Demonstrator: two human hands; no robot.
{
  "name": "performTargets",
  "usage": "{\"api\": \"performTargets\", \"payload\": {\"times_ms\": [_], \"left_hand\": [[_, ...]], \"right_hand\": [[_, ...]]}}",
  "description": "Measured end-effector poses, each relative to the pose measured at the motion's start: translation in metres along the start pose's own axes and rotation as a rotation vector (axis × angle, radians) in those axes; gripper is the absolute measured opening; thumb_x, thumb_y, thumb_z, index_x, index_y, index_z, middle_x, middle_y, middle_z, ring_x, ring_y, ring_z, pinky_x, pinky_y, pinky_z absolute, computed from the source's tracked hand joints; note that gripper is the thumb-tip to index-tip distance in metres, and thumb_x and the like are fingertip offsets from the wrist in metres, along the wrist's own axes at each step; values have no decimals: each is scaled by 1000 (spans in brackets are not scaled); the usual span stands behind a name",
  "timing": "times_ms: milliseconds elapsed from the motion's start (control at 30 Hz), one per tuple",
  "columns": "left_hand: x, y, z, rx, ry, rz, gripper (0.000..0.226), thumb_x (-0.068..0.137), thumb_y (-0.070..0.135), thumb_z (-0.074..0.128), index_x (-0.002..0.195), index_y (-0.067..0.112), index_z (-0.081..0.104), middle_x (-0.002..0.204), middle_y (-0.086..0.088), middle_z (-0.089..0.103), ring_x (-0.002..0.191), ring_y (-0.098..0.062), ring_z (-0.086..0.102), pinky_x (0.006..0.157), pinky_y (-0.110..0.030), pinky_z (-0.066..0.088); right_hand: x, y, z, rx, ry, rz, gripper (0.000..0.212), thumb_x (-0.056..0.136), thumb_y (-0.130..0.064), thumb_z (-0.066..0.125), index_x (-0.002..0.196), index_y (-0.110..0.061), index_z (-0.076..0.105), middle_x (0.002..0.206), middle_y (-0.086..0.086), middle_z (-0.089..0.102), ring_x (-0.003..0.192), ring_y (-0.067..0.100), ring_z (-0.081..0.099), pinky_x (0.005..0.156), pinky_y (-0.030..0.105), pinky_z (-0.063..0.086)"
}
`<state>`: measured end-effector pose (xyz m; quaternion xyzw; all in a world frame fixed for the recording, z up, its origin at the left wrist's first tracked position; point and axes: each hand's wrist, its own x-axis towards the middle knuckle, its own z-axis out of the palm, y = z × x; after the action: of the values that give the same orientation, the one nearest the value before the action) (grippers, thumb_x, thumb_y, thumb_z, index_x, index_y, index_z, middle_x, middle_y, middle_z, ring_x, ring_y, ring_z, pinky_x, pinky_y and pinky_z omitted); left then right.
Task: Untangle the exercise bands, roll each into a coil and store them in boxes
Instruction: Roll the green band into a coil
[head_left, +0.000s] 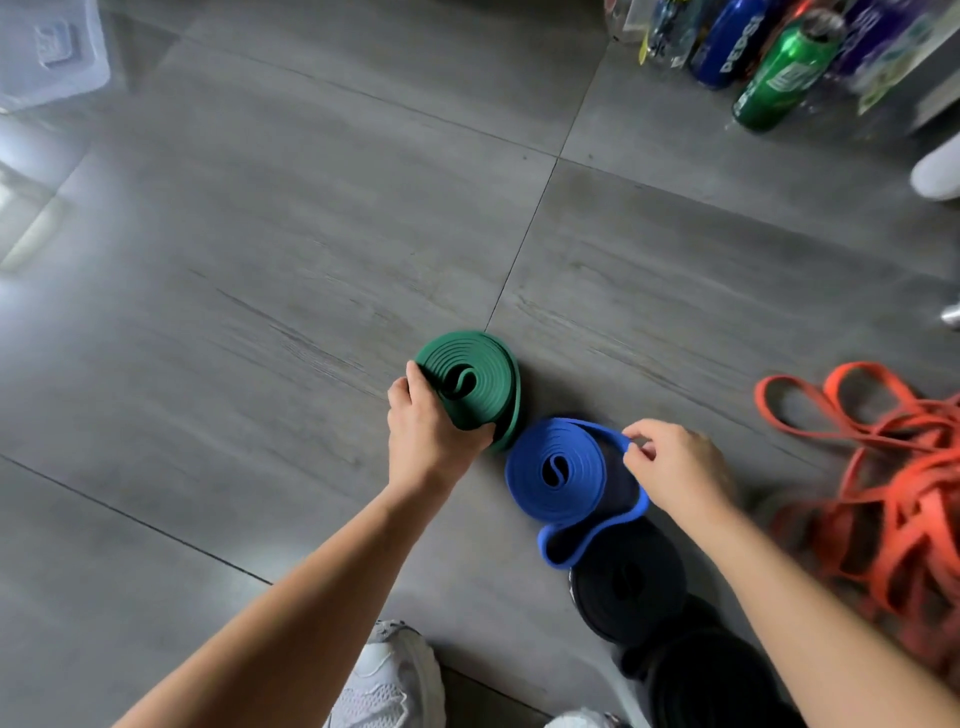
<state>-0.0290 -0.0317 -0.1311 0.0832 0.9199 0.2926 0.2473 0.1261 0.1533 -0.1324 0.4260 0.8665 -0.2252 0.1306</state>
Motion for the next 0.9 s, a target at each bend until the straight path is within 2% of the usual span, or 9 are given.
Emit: {"api": "performTargets", "payload": {"times_ms": [167,267,333,367,500,600,700,800,900], "left_hand": [[2,7,9,7,-42,40,117,66,35,82,150,9,6,146,-12,23,131,-33,32,107,-37,30],[-3,5,10,6,-83,43,129,61,43,84,150,6,-3,150,-14,15,137,-33,23,111,-35,23],[-6,5,11,29,-105,34,140,53,46,87,148,5,-7,151,-15,10,139,-32,18,113,-36,20],[-6,6,12,50,-113,27,144,51,45,88,148,6,-10,152,-15,7,140,-31,16,113,-36,20],[-6,8,13,121,-146,14,143,55,37,89,147,9,-18,153,-12,-1,140,-31,19,110,-39,27],[-7,13,13,173,-143,-21,142,57,38,88,147,11,-18,154,-10,0,136,-34,27,105,-44,35],[-7,17,12,234,-134,-77,141,56,42,87,147,14,-17,154,-8,1,128,-36,40,95,-46,42],[-7,20,14,201,-151,-121,141,57,37,88,147,15,-18,156,-8,-4,116,-38,53,87,-41,45],[-4,22,16,123,-168,-154,141,57,29,89,147,16,-19,155,-8,-7,104,-43,60,90,-43,49]], "right_hand": [[-12,4,4,-115,-99,3,19,89,-31,50,83,-15,57,88,8,66,78,32,54,64,33,42],[-25,8,10,27,-86,11,22,89,-33,54,106,-20,62,99,8,67,94,32,60,75,34,46],[-37,6,18,139,-52,29,39,87,-30,60,124,-20,54,114,7,65,105,30,59,83,34,45],[-43,5,22,183,-20,30,42,85,-27,63,125,-18,51,115,8,64,105,31,59,83,35,44],[-62,4,32,233,82,-54,33,75,-22,74,100,-13,53,99,8,61,94,33,58,73,36,43],[-77,7,38,76,2,-151,37,71,-41,76,89,-14,60,127,14,52,111,35,53,83,37,43],[-88,6,44,-20,-91,-204,54,59,-54,79,97,-20,64,150,19,28,118,36,47,92,38,40],[-92,2,43,33,-87,-266,36,61,-39,84,90,-22,70,154,23,15,129,37,42,96,41,40],[-92,-1,41,87,38,-309,23,55,-22,90,67,-19,71,142,29,37,119,43,53,85,46,48]]}}
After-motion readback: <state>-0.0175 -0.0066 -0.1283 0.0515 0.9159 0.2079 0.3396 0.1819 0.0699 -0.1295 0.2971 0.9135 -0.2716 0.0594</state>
